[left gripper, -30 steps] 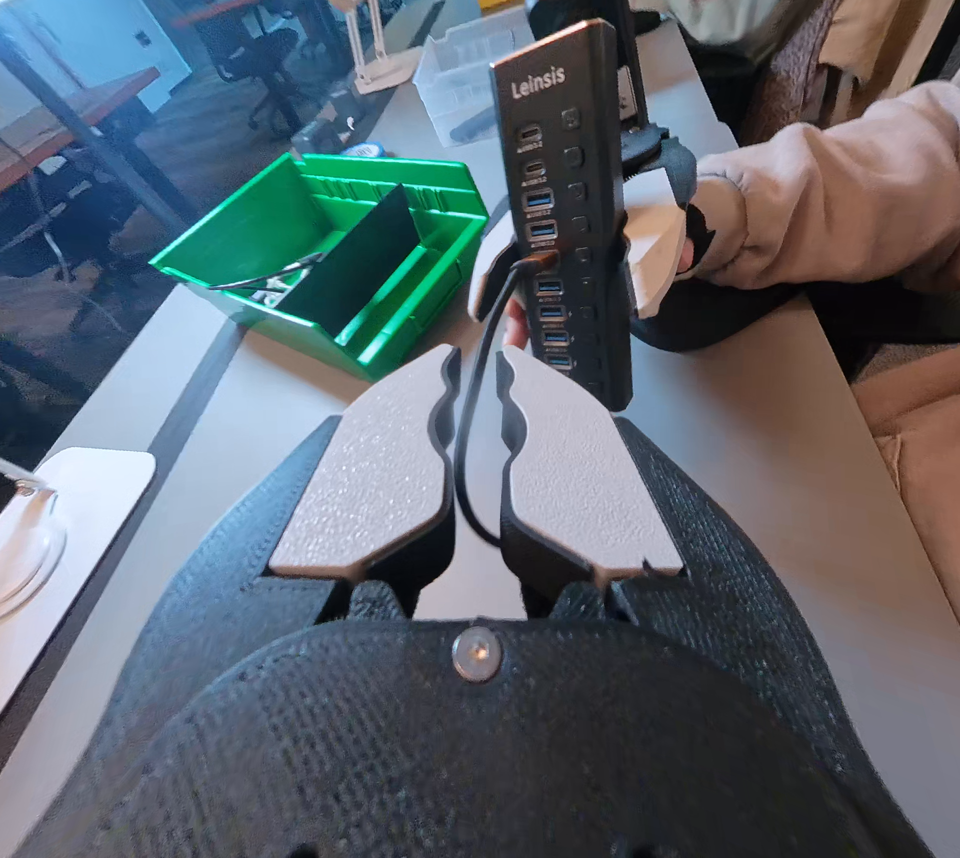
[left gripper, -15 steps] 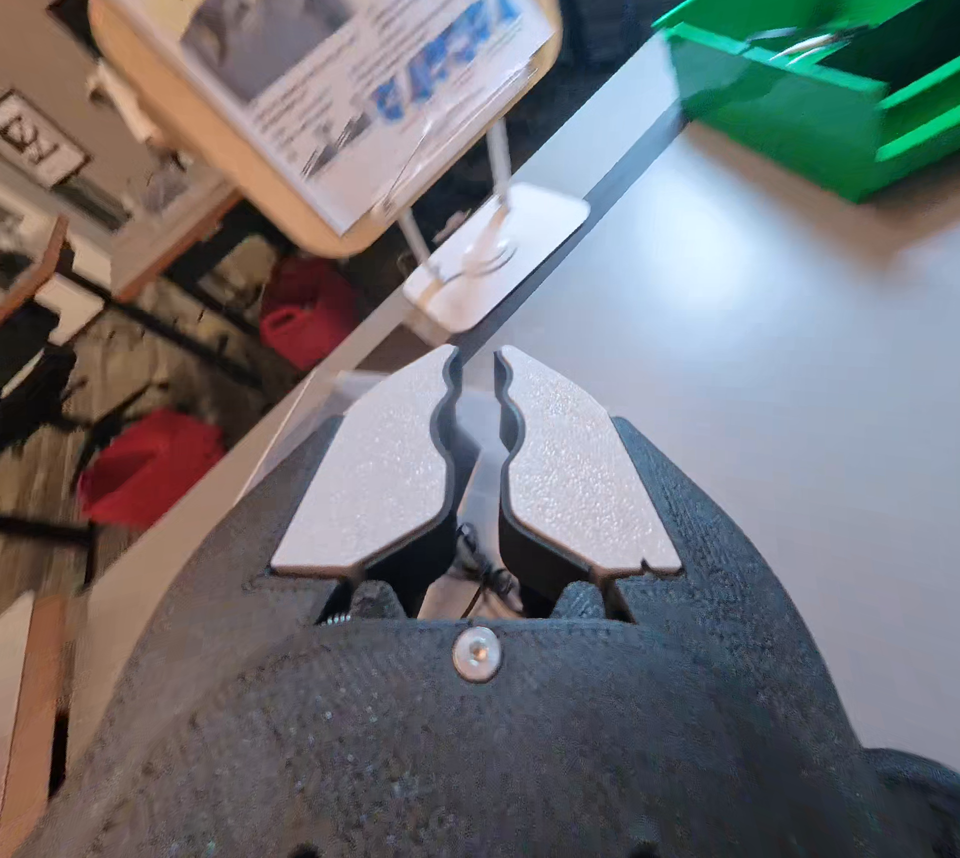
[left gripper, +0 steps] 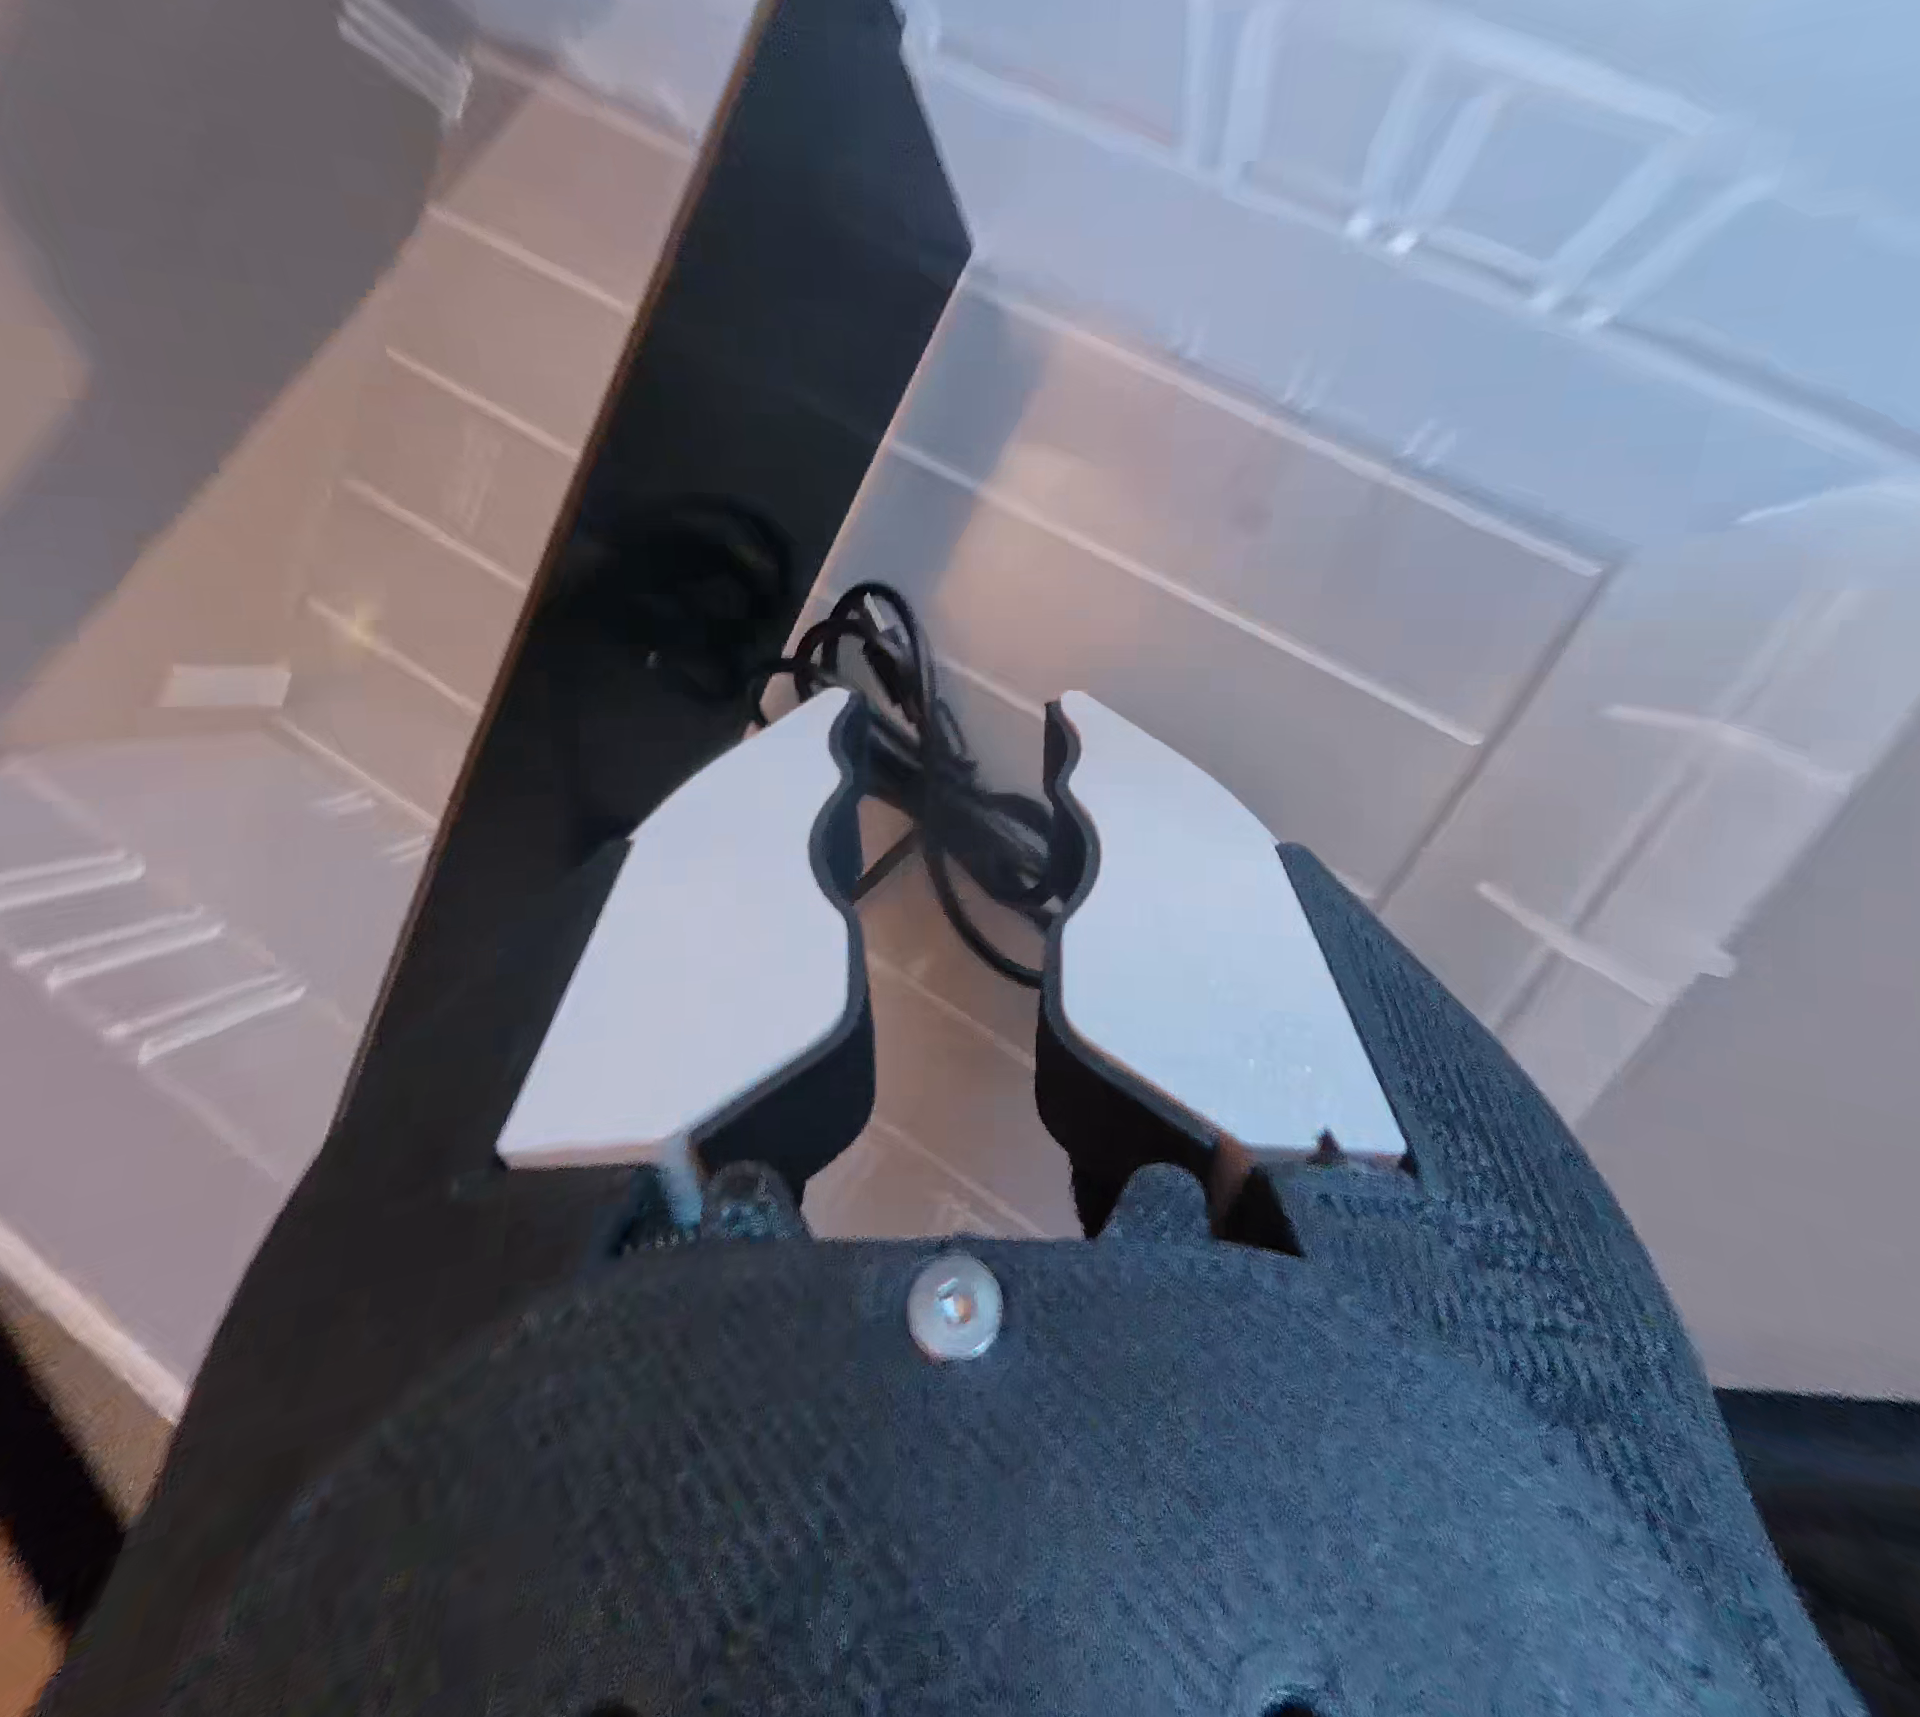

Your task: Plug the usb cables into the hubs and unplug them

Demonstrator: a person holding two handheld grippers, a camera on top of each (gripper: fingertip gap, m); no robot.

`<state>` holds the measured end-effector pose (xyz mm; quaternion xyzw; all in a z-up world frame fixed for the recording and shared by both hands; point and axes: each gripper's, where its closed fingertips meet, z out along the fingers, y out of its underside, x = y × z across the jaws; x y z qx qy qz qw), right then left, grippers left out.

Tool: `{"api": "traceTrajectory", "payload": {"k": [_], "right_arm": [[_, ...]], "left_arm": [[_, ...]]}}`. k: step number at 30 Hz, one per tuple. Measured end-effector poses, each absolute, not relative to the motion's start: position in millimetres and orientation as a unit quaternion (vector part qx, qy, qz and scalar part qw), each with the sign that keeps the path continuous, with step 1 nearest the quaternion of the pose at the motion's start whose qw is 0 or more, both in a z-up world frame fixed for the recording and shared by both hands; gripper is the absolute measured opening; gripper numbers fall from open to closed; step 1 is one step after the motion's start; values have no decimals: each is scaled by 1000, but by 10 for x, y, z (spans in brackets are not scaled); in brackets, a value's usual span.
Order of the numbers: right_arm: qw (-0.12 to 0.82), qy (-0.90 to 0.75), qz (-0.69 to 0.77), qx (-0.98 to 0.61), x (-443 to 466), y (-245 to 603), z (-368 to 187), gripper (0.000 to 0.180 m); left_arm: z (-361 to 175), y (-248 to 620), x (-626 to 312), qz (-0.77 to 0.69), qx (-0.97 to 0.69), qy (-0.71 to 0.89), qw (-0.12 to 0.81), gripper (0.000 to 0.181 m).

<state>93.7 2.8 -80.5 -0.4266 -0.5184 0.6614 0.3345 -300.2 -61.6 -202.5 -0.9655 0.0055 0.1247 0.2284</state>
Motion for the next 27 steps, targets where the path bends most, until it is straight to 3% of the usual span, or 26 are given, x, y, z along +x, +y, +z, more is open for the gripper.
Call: {"api": "traceTrajectory", "payload": {"k": [1, 4, 10, 18, 21, 24, 27], "right_arm": [[335, -520, 660, -427, 936, 24, -808, 73], [335, -524, 656, -427, 930, 11, -824, 72], [336, -528, 651, -429, 924, 8, -839, 73], [337, -521, 653, -434, 922, 53, -845, 72], [340, -520, 652, -435, 917, 67, -853, 73], [348, -517, 651, -435, 928, 87, -831, 72], [354, -511, 650, -437, 938, 128, -815, 72]], "left_arm": [[-2076, -658, -3053, 144, -968, 3, 207, 33], [-2209, -789, -3219, 196, -969, -5, 148, 32], [-2101, -751, -3146, 208, -965, 40, 155, 15], [-559, -350, -1907, 45, -857, 165, 486, 10], [-155, -481, -1187, -58, -785, 273, 552, 10], [-347, -720, -605, -60, -723, 458, 514, 10], [-920, -899, -320, -88, -742, 545, 380, 12]]}}
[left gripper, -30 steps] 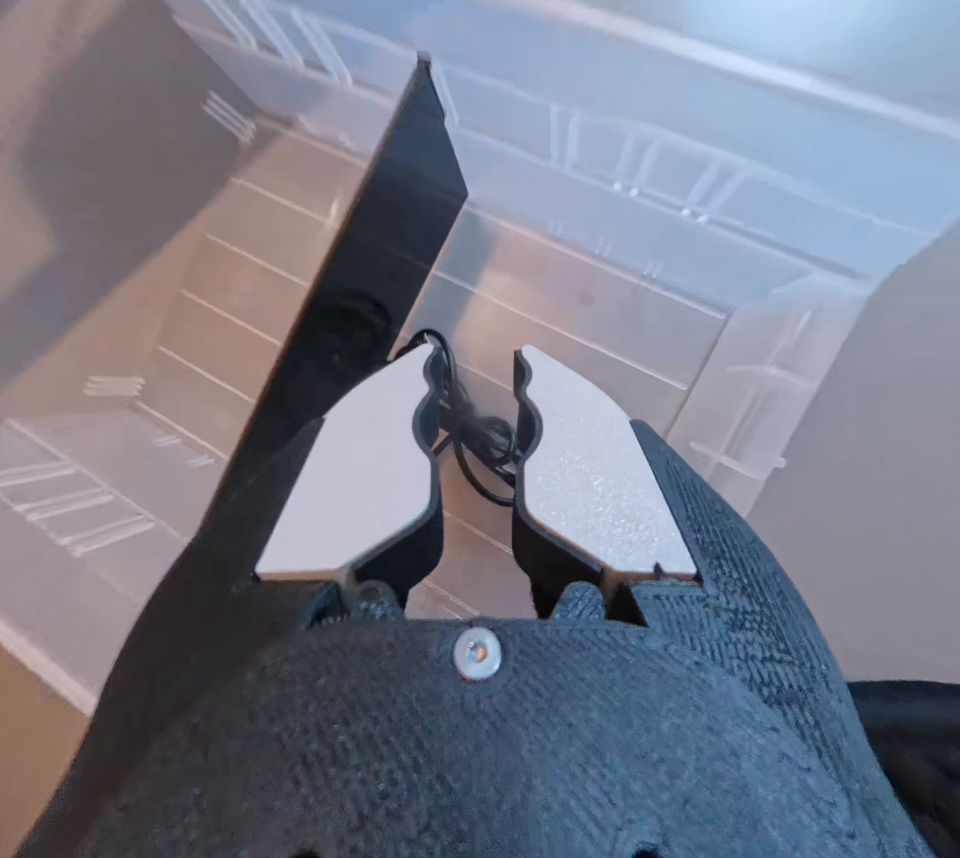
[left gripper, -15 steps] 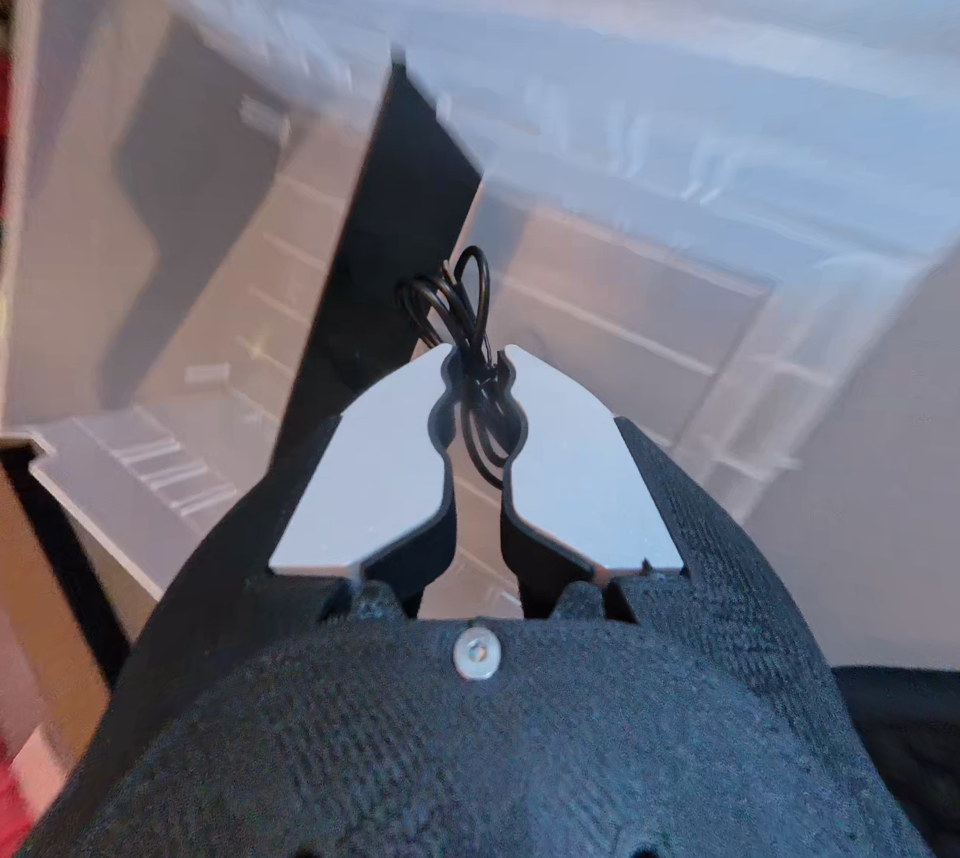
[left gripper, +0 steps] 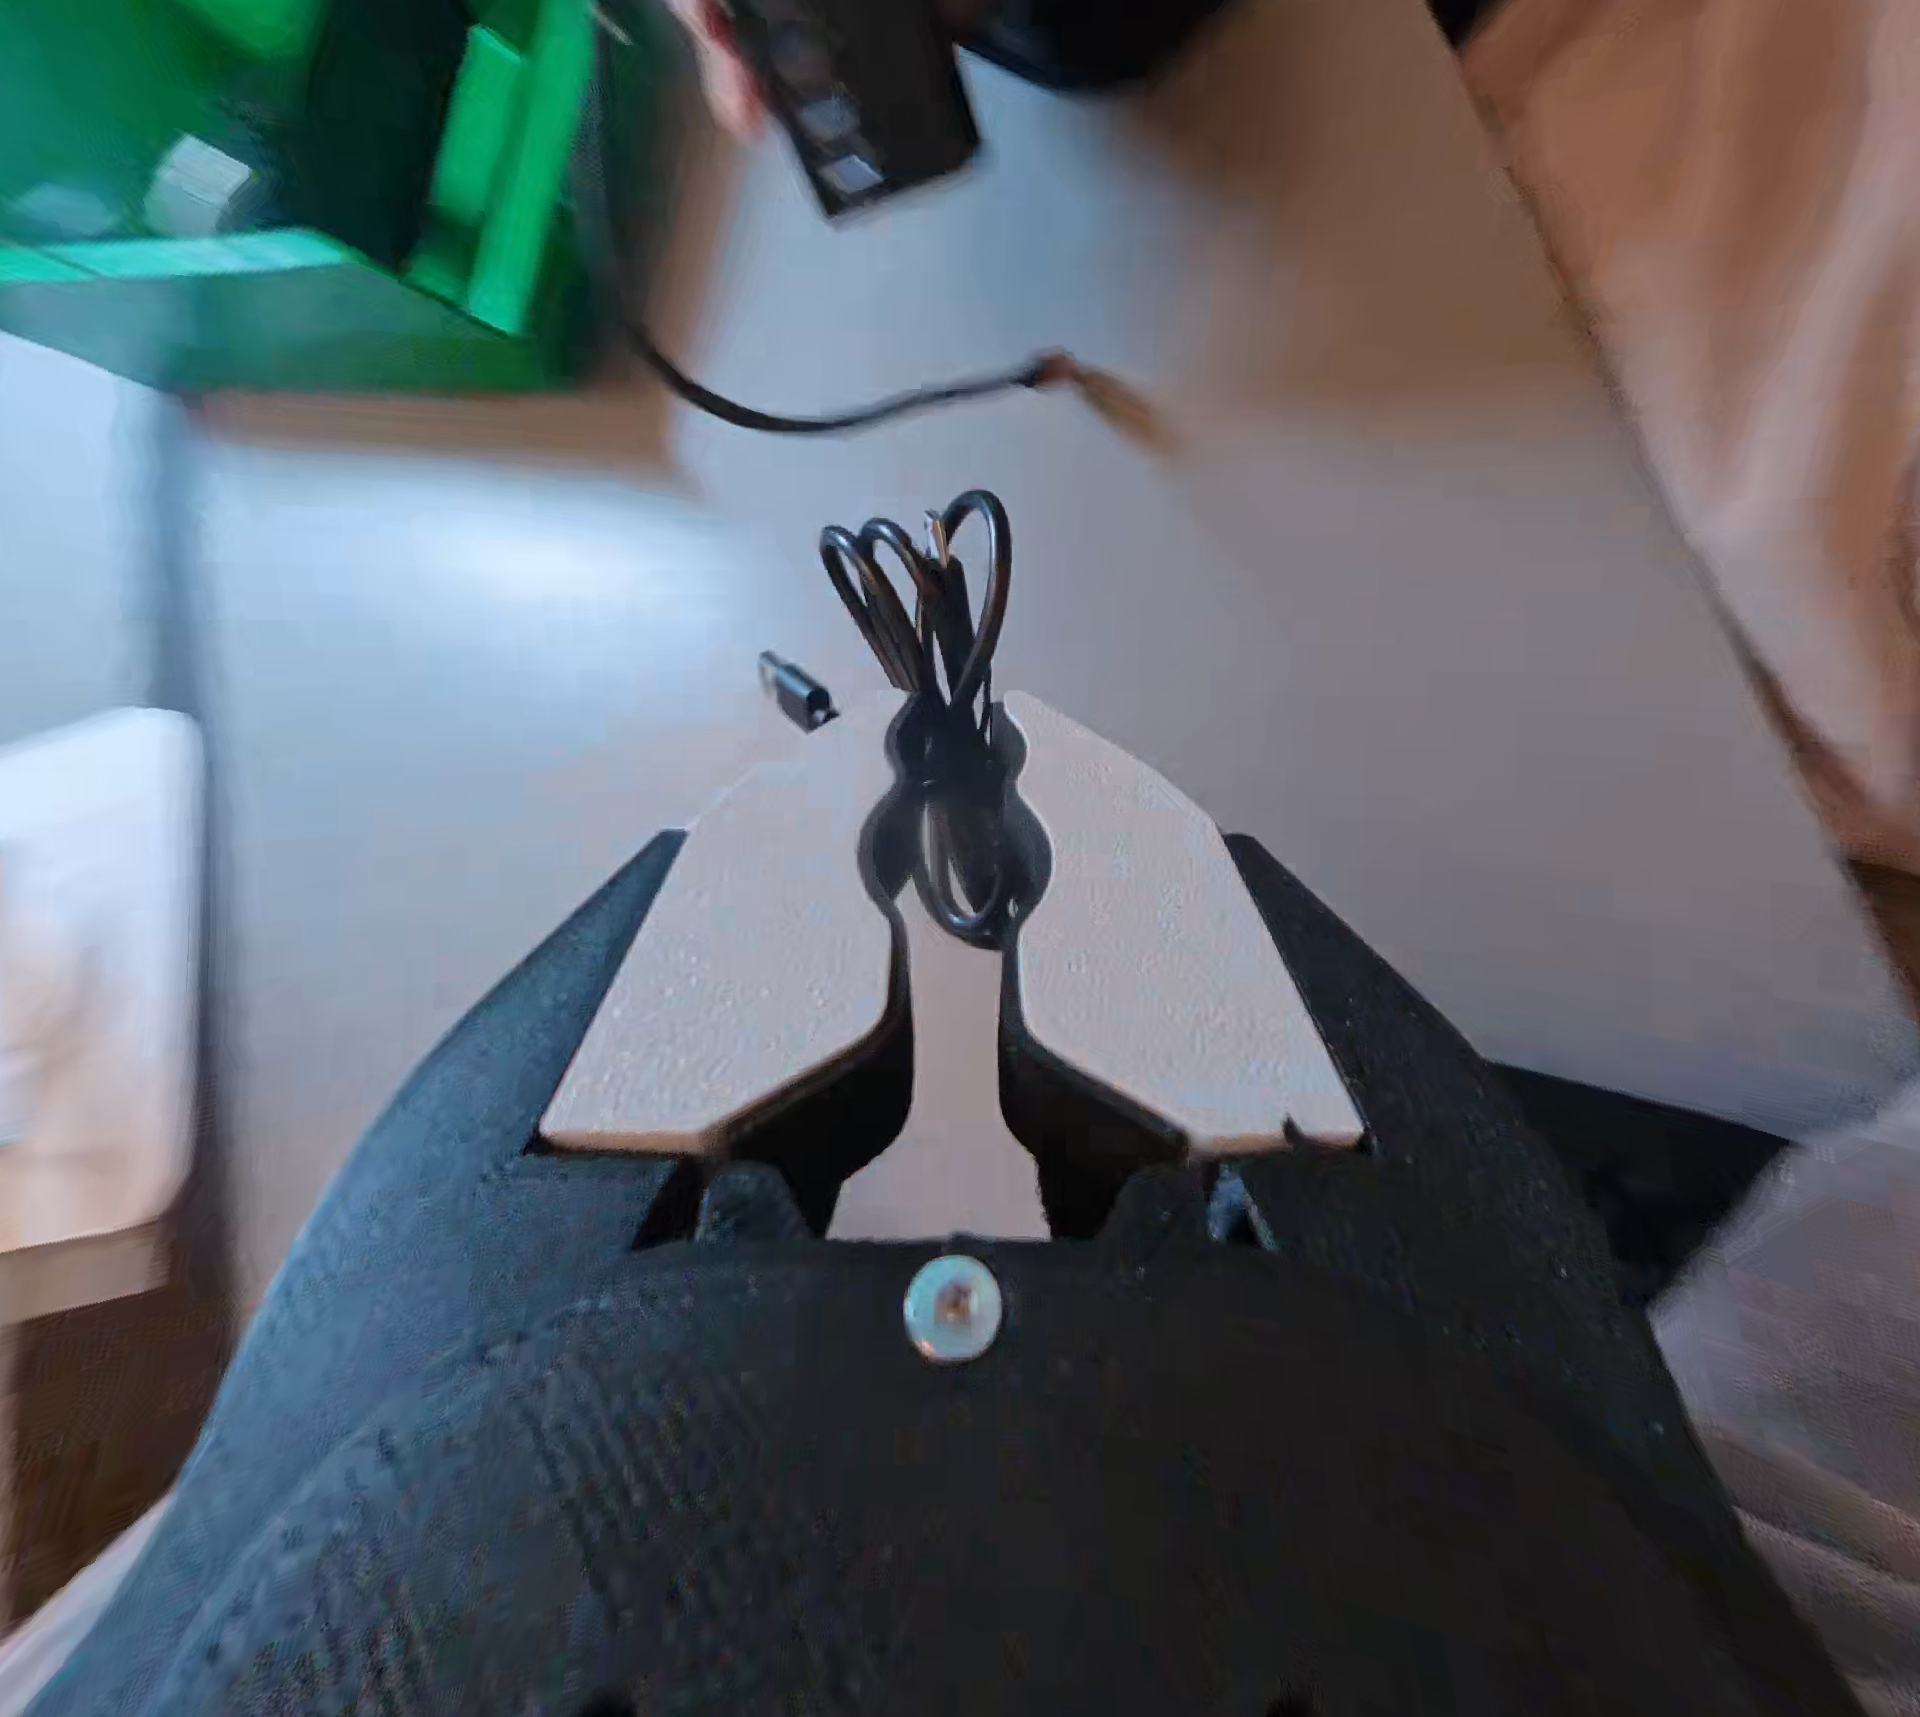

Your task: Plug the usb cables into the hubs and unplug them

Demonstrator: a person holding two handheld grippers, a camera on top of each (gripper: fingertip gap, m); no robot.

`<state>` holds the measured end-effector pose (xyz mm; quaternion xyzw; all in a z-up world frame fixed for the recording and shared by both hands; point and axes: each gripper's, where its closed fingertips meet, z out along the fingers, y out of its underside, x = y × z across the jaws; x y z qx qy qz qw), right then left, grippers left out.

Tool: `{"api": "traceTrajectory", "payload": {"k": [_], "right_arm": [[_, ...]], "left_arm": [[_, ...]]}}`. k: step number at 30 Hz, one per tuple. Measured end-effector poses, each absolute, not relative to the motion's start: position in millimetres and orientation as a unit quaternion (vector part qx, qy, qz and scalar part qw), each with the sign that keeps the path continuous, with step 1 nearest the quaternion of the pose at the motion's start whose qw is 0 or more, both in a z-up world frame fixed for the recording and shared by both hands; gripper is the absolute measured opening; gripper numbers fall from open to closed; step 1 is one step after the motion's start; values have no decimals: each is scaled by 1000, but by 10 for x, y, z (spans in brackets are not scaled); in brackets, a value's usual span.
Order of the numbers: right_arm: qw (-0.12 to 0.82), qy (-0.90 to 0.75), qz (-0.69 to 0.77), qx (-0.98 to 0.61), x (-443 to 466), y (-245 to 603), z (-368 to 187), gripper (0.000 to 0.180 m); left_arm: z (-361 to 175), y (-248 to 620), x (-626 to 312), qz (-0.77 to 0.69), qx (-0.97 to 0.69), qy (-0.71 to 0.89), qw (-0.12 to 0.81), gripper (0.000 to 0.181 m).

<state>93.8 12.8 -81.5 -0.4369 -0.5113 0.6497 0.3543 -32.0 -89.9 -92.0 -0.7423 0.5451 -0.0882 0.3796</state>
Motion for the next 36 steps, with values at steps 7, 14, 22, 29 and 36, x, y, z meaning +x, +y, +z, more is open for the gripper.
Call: {"api": "traceTrajectory", "payload": {"k": [7, 14, 22, 29, 36], "right_arm": [[363, -509, 648, -435, 962, 157, -783, 73], [369, -506, 649, -432, 976, 160, -753, 73], [374, -497, 642, -449, 952, 260, -807, 73], [366, -506, 637, -453, 912, 247, -890, 73], [331, -540, 666, -394, 976, -1, -872, 72]], "left_arm": [[-1565, -911, -167, -164, -786, 544, 244, 24], [-1741, -721, -29, -165, -798, 517, 261, 27], [-2020, -765, 260, -91, -796, 518, 298, 26], [-2260, -1017, 142, -95, -854, 455, 234, 26], [-2298, -970, 124, -84, -849, 463, 241, 12]]}}
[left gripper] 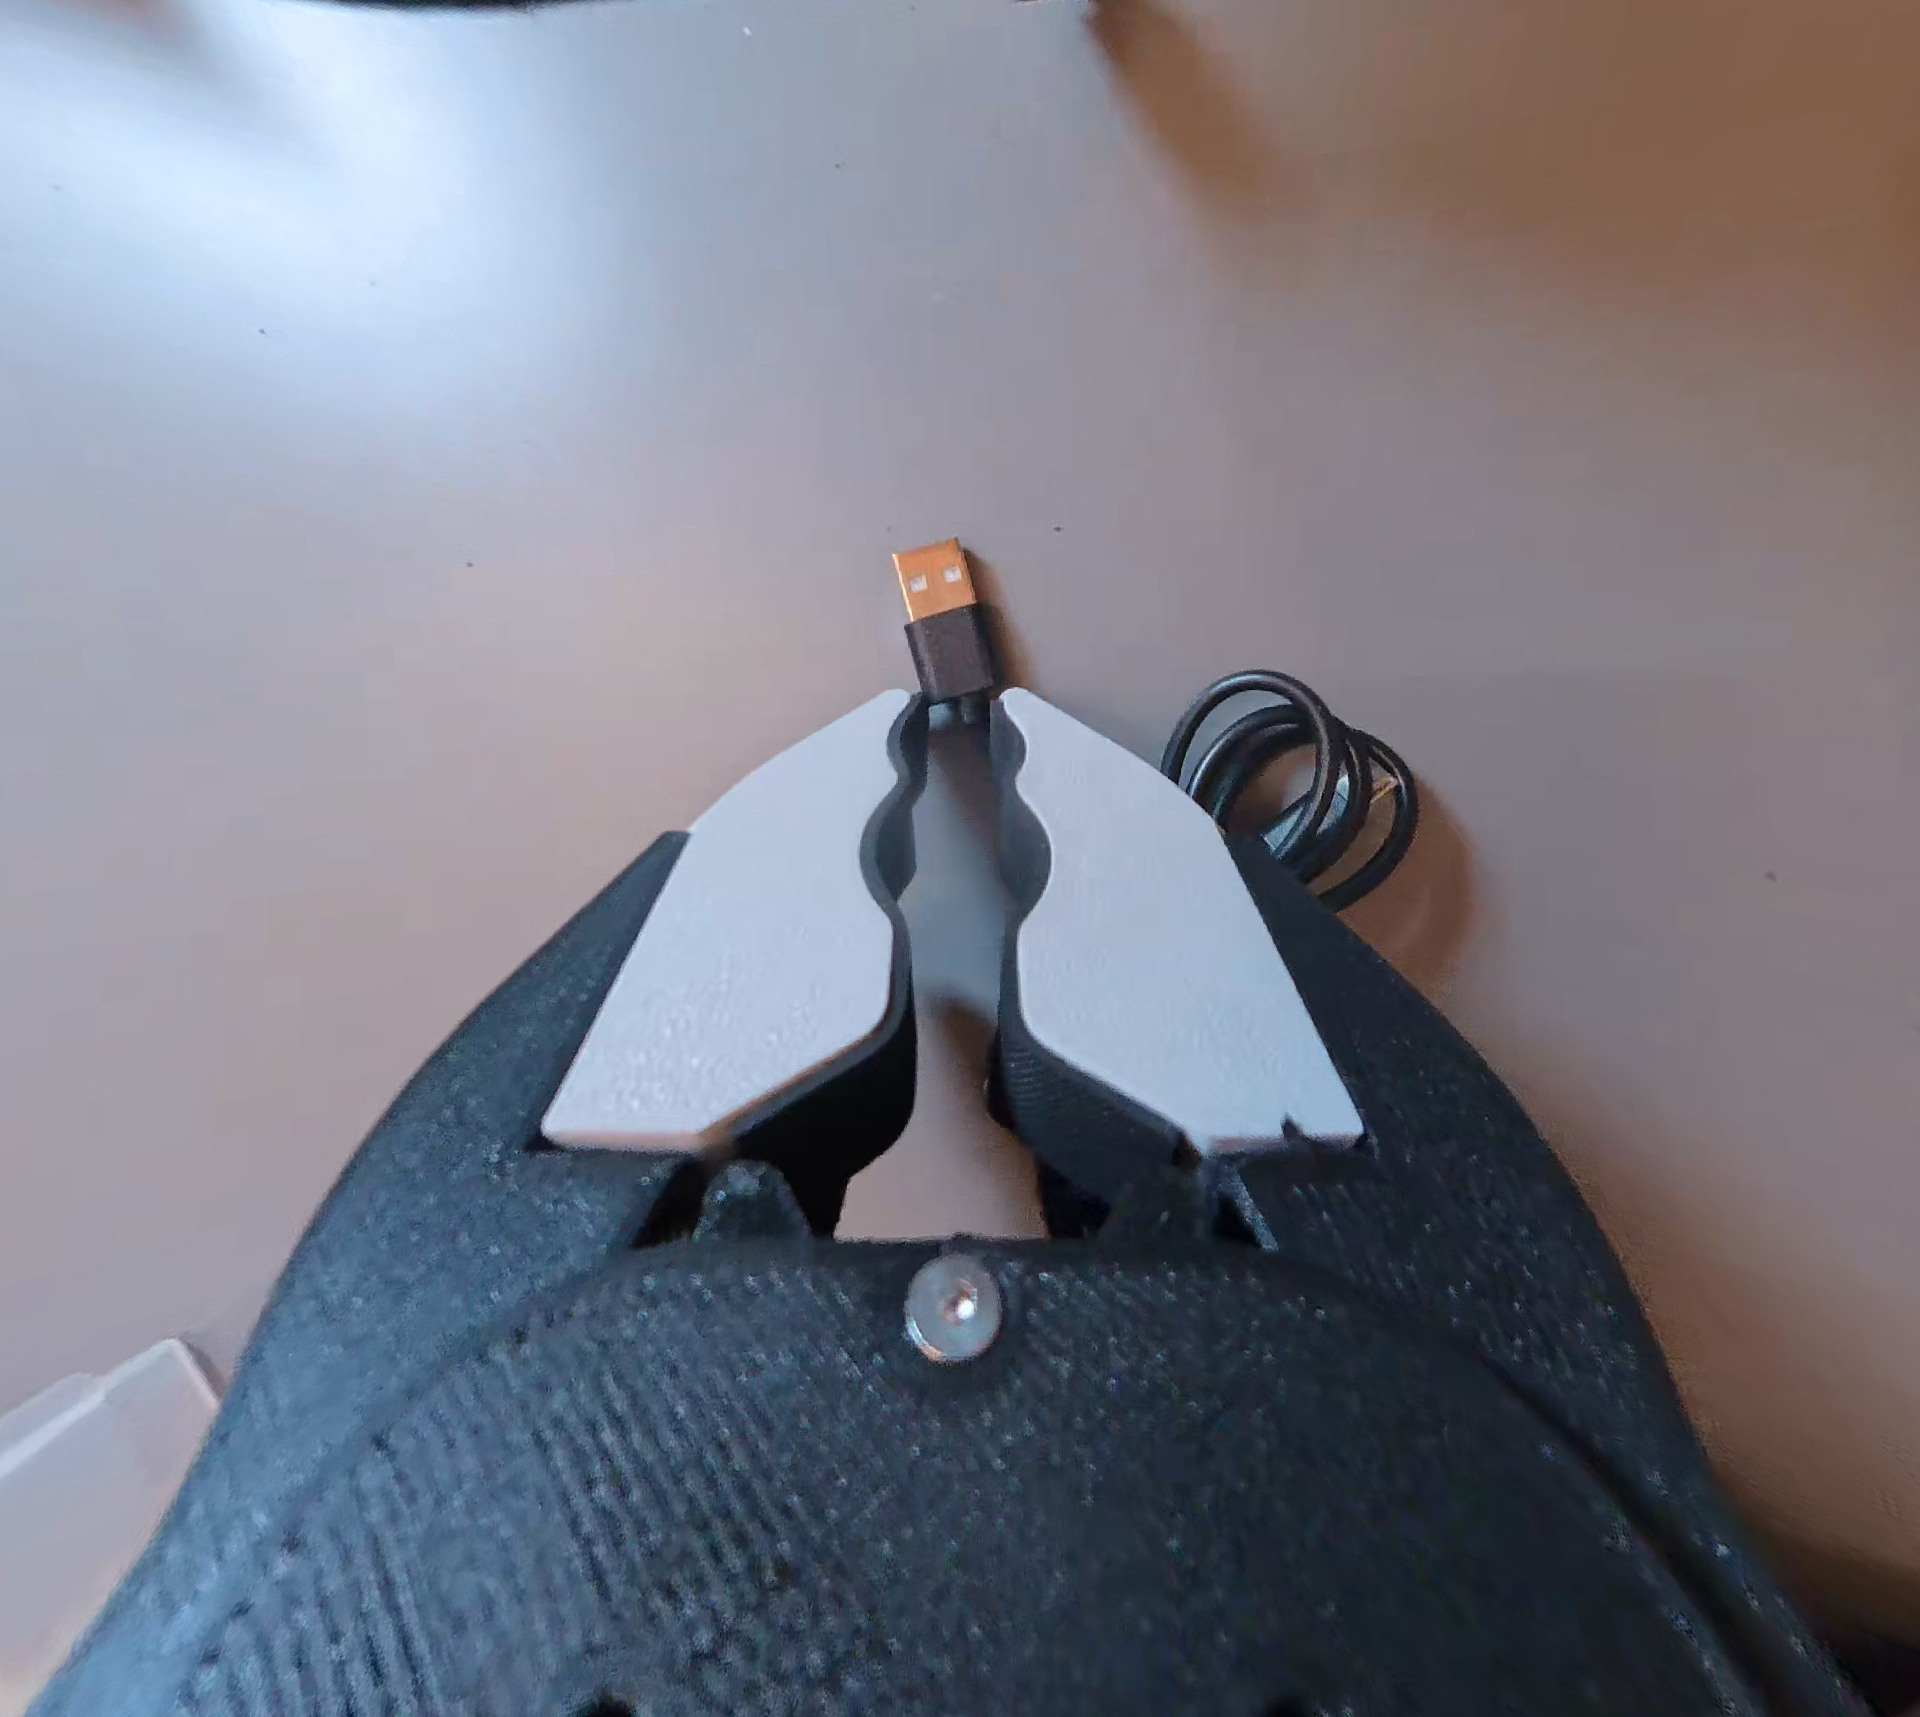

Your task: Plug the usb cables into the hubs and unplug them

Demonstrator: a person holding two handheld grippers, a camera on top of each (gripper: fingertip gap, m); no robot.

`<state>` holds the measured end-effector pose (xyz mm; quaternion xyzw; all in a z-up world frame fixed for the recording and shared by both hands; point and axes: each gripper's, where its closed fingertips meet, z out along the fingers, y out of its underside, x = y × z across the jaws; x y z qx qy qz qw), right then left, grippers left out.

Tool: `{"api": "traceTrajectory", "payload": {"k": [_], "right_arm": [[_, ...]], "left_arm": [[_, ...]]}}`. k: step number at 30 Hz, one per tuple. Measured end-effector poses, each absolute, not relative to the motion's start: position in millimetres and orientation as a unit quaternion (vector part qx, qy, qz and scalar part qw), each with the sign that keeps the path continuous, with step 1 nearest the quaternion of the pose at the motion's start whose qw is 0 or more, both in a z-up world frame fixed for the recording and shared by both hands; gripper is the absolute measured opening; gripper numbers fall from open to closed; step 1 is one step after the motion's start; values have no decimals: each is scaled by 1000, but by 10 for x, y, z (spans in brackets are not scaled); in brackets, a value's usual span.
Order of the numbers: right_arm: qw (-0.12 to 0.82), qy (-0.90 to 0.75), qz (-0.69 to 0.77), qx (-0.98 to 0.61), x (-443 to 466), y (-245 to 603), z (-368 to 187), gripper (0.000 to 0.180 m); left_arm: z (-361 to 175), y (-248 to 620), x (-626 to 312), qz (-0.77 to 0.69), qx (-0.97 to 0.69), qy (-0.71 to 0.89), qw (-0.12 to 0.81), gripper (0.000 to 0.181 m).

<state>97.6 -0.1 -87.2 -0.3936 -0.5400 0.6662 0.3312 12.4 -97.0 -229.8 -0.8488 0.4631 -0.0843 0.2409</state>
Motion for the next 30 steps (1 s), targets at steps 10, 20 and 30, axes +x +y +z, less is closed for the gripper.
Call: {"api": "traceTrajectory", "payload": {"k": [10, 20, 30], "right_arm": [[289, -584, 662, -371, 975, -238, -997, 72], [264, -667, 608, -341, 954, -575, -1227, 72], [314, -729, 487, -364, 876, -510, -1487, 72]], "left_arm": [[-1789, -571, -239, -65, -840, 362, 400, 11], [-992, -557, 340, -170, -792, 457, 368, 10], [-1197, -386, 900, -104, -786, 570, 214, 6]]}}
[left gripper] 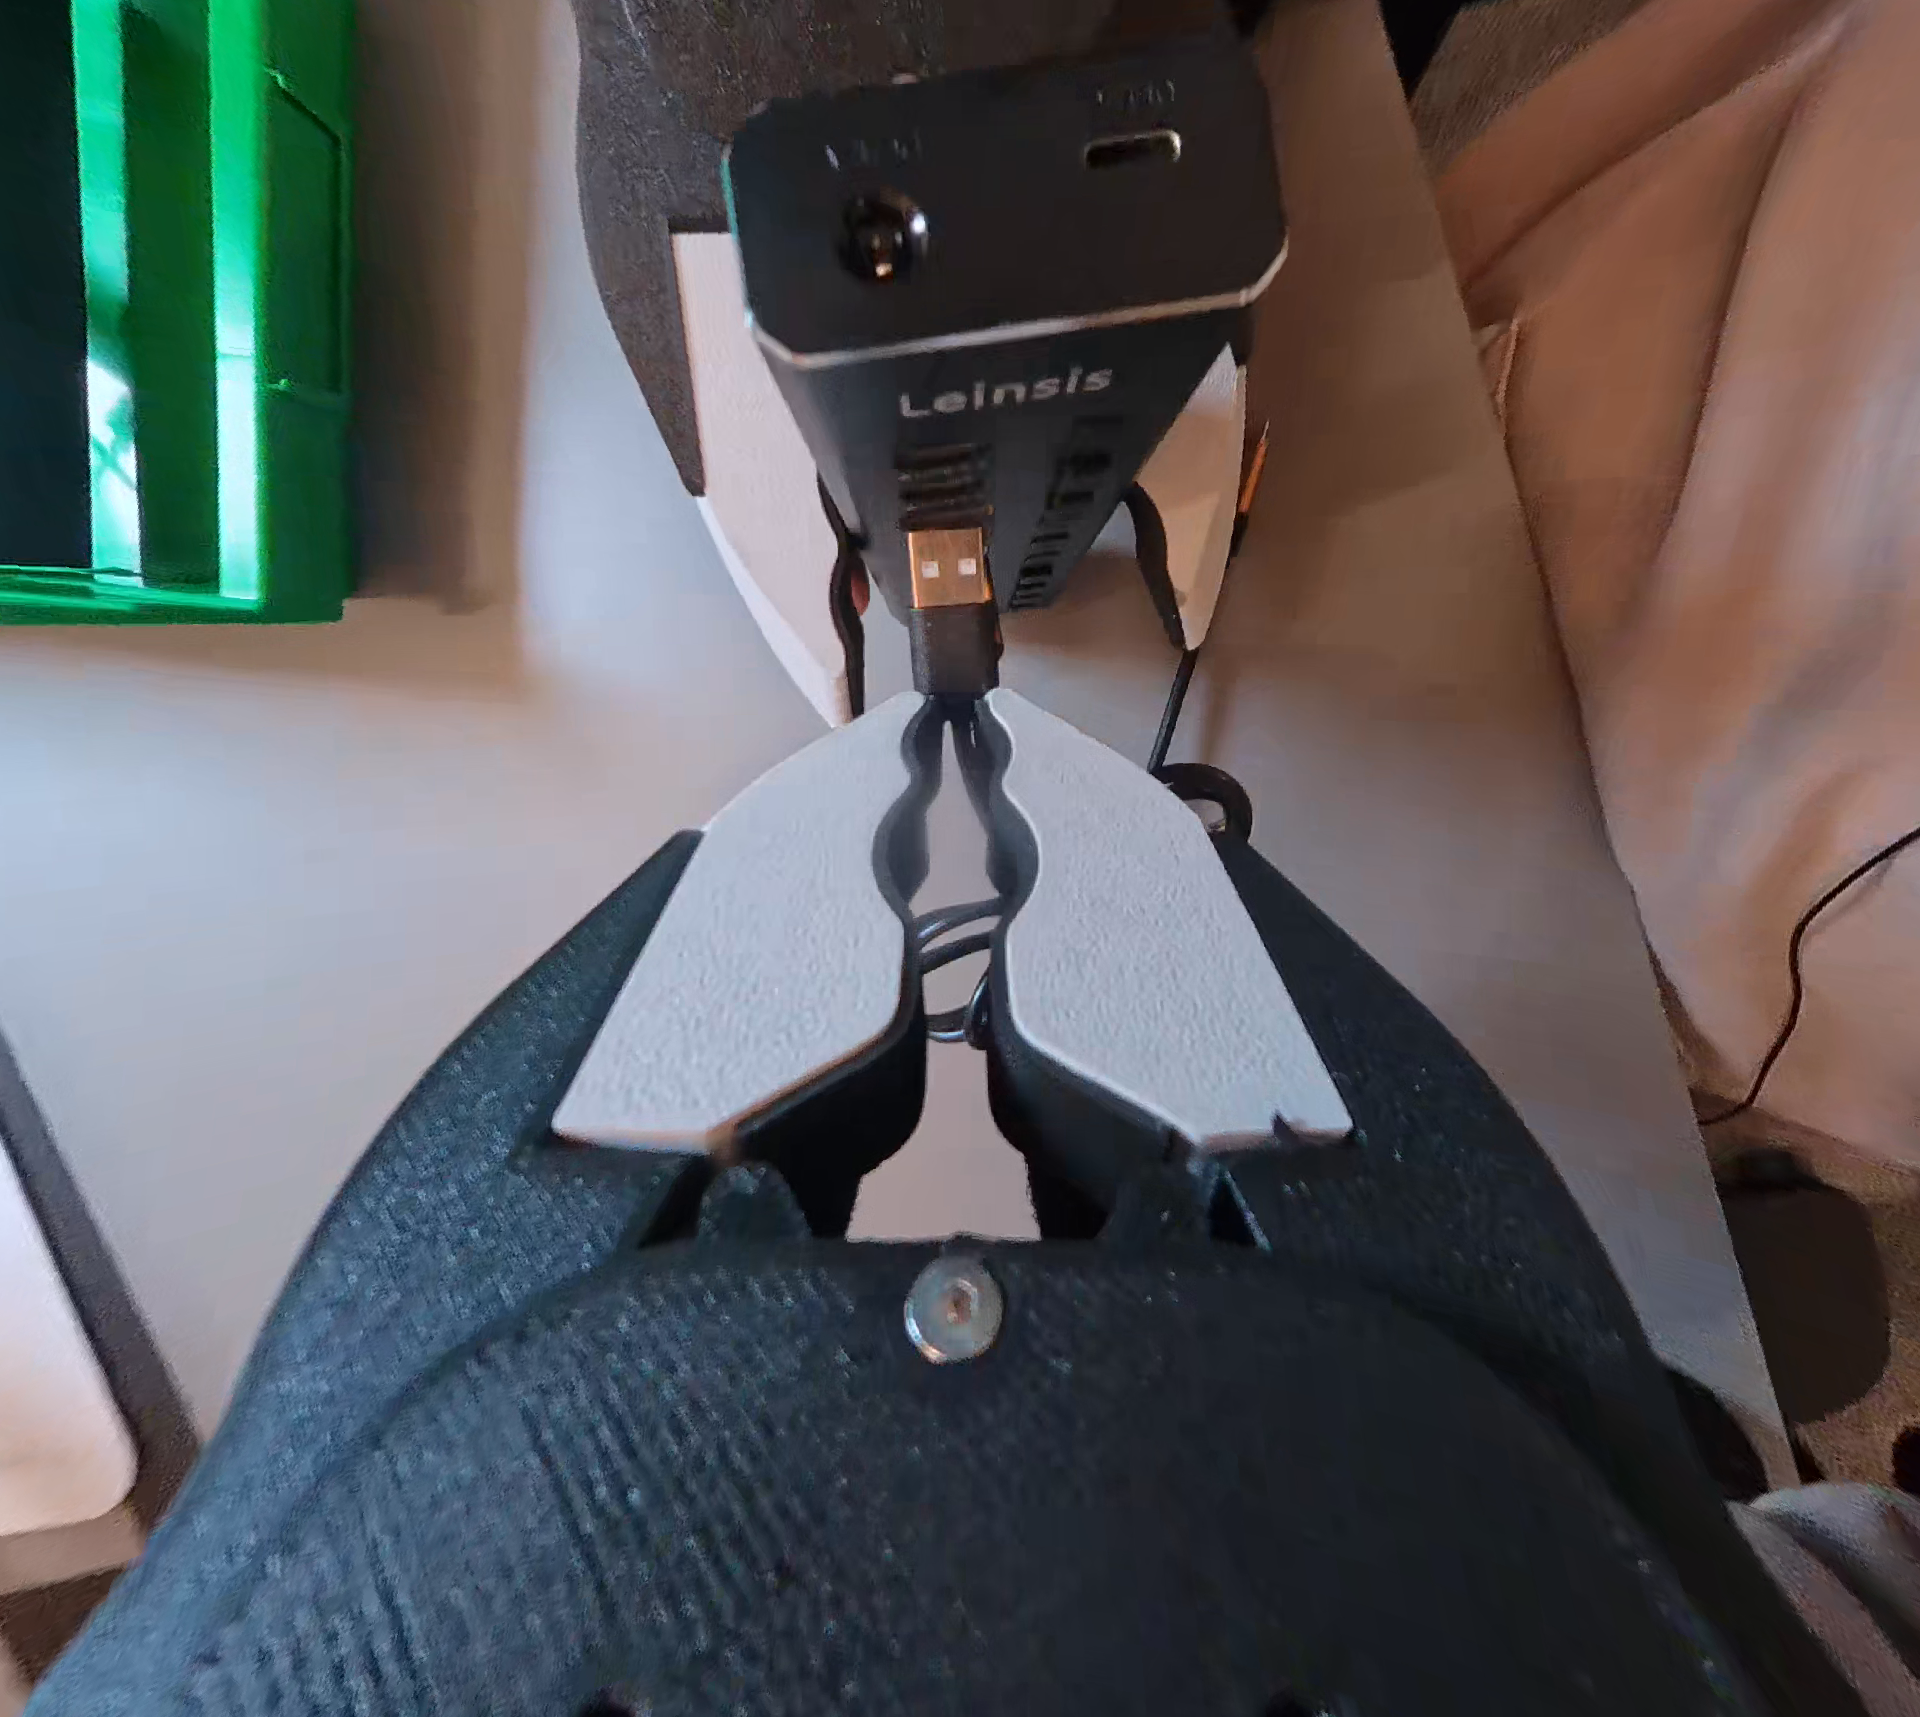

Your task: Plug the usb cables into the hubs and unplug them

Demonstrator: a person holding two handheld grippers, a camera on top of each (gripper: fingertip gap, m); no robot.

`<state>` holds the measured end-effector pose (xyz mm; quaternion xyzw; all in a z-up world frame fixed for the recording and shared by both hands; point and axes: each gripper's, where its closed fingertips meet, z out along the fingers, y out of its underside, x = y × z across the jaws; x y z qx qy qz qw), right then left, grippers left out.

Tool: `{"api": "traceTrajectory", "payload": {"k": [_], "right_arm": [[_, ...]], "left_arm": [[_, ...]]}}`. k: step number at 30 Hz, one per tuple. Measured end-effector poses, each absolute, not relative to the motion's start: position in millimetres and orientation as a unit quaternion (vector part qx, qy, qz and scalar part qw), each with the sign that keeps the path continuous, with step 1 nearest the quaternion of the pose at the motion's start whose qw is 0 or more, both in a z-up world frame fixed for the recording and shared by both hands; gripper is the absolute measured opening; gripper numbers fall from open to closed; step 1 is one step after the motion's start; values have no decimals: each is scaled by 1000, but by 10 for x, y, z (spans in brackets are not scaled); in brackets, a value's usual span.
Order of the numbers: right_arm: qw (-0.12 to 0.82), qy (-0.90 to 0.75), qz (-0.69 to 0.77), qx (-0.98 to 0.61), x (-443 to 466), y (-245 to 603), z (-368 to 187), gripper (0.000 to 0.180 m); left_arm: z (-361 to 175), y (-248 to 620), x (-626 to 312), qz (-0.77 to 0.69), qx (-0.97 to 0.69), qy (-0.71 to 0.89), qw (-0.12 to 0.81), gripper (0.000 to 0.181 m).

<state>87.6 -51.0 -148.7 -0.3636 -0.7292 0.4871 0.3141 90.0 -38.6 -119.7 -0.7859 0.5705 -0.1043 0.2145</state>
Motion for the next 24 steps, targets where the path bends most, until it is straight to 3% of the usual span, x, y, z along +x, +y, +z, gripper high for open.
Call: {"api": "traceTrajectory", "payload": {"k": [16, 24], "right_arm": [[342, -739, 446, -372, 817, -498, -1547, 72], [360, -723, 465, -364, 839, -493, -1434, 72]], "left_arm": [[-1105, -390, 929, -54, -784, 591, 183, 6], [-1010, -364, 1048, -99, -783, 568, 233, 5]]}}
